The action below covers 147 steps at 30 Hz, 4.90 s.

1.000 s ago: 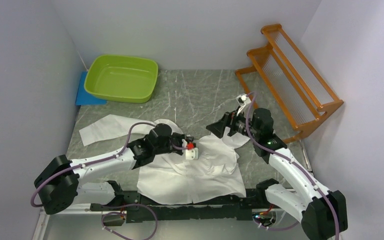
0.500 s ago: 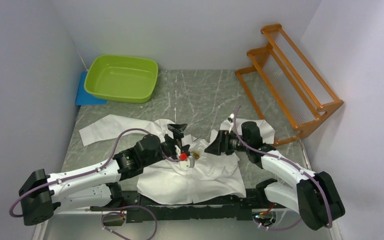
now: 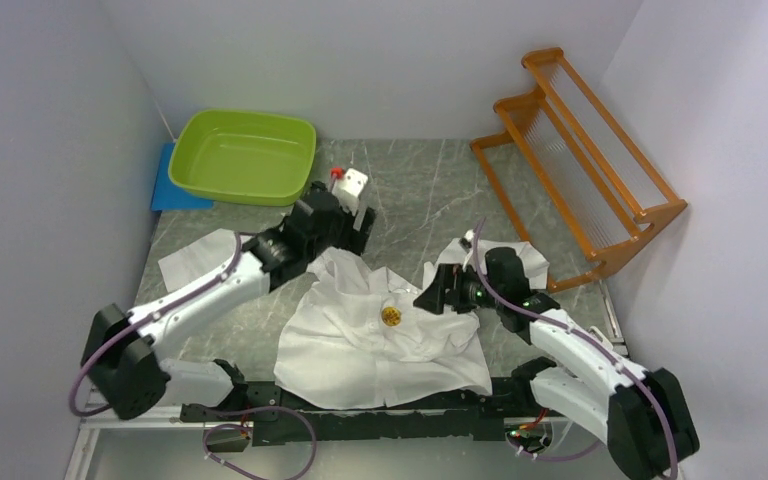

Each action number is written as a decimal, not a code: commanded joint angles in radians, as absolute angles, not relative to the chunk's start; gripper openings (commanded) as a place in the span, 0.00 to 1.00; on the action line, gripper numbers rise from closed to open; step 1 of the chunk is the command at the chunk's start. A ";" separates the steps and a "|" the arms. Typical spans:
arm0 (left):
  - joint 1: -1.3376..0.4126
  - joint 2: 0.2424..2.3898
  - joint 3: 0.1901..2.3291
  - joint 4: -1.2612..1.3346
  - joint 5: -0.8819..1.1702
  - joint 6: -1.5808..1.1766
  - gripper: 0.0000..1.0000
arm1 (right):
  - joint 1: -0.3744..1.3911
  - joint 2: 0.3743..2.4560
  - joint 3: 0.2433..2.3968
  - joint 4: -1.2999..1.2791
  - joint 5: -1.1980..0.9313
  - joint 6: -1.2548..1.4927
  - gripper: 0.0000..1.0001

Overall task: Pin the brooch onto the clothing
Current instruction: Flatten out the clothes at the center of the board.

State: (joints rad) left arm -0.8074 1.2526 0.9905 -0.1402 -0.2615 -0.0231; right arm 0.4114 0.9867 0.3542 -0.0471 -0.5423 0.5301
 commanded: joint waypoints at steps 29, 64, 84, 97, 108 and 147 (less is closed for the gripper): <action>-0.696 1.920 1.293 -0.399 0.174 -0.252 0.26 | 0.371 1.457 0.780 -0.130 -0.156 0.364 0.44; -0.472 1.660 1.238 -0.286 0.121 -0.332 0.03 | 0.277 1.464 0.930 0.110 -0.521 0.432 0.86; -0.472 1.658 1.233 -0.308 0.150 -0.326 0.03 | 0.433 2.034 1.341 -0.181 -0.385 0.659 0.66; -0.472 1.651 1.275 -0.297 0.132 -0.279 0.03 | 0.389 1.961 1.399 -0.159 -0.433 0.600 0.00; -0.443 1.849 1.561 -0.343 0.037 -0.232 0.03 | 0.299 1.806 1.477 -0.154 -0.161 0.446 0.00; -0.354 1.149 0.895 -0.734 0.126 -0.713 0.93 | 0.178 1.030 0.668 -0.250 -0.183 0.620 0.72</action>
